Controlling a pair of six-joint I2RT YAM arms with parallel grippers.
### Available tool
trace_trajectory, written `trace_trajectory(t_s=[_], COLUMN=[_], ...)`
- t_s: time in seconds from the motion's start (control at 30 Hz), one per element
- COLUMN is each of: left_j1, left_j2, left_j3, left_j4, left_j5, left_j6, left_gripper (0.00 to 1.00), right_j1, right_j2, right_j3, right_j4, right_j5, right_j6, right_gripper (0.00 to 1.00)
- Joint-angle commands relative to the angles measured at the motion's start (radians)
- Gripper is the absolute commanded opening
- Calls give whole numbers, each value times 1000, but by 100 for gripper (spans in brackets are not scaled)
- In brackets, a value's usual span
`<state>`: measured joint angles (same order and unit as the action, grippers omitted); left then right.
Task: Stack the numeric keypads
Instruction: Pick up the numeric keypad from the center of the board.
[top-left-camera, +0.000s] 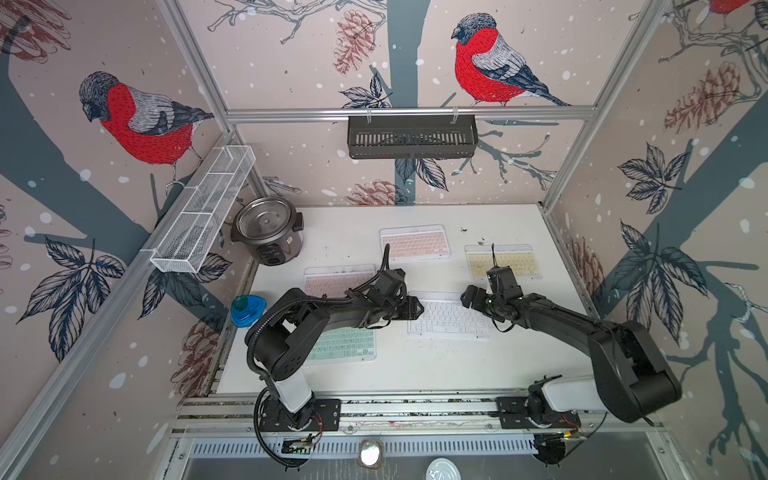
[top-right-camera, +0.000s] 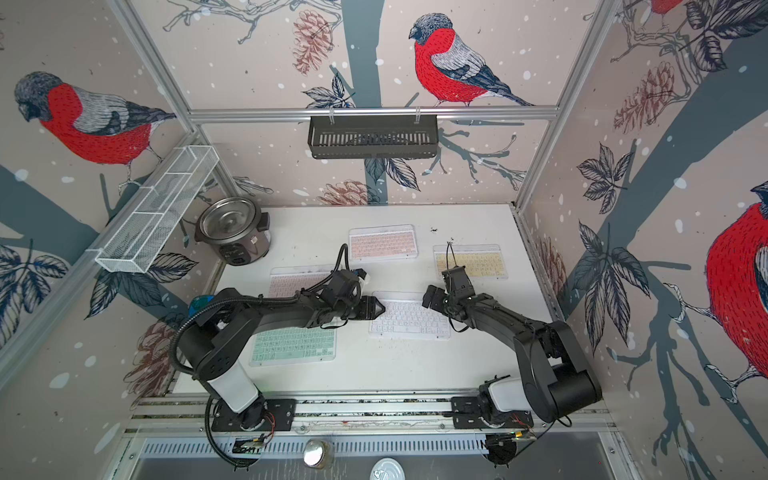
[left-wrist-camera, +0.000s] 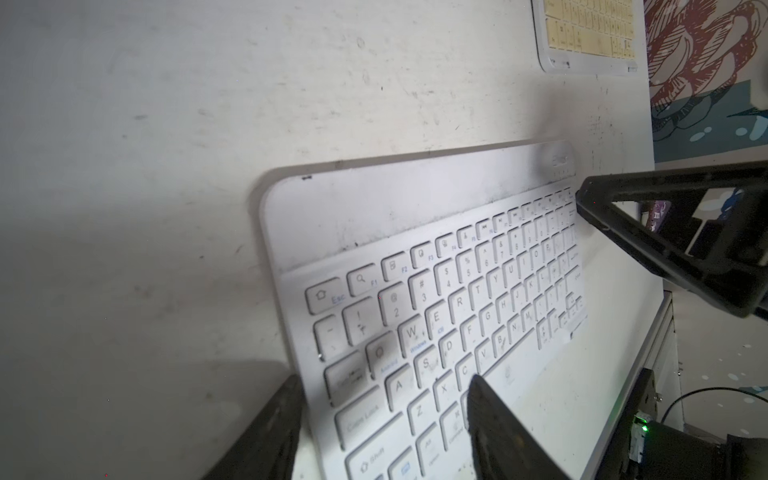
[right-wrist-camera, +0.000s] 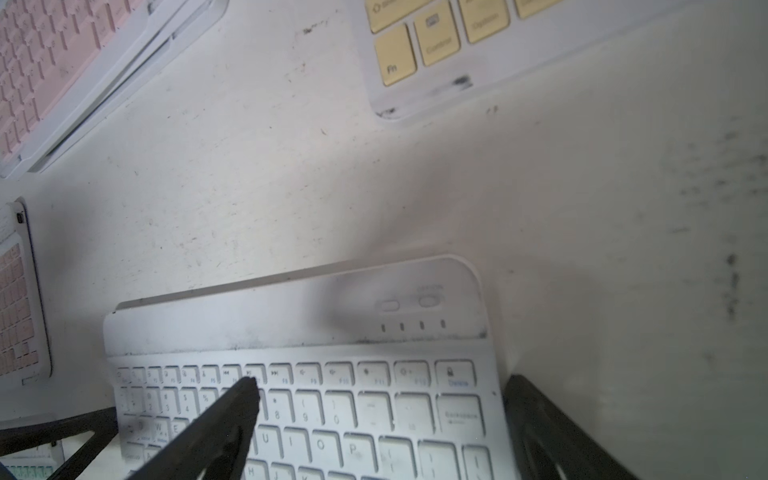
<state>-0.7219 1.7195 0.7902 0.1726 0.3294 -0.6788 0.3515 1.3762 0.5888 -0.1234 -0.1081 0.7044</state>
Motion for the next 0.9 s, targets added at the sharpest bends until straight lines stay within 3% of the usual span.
trace_trajectory(t_s=[0.0, 0.27, 0.5, 0.77, 0.87], left_j1=[-1, -2, -13, -15, -15], left_j2=[-8, -37, -14, 8, 14], left_j3=[-12, -34, -31, -56, -70], left_j4=[-58, -74, -41, -26, -15], left_j5=[9, 16, 42, 48, 54], left_j6=[-16, -1, -13, -24, -27], left_gripper=[64, 64, 64, 63, 63], right_j1=[-7, 19, 173, 185, 138], right_j2=[-28, -85, -57, -118, -217], right_j3=[3, -96, -90, -153, -190], right_j4=[-118, -129, -44, 166, 261], right_j5=[7, 28, 0, -202, -324], right_j6=[-8, -20, 5, 48, 80], right_gripper=[94, 94, 94, 92, 91])
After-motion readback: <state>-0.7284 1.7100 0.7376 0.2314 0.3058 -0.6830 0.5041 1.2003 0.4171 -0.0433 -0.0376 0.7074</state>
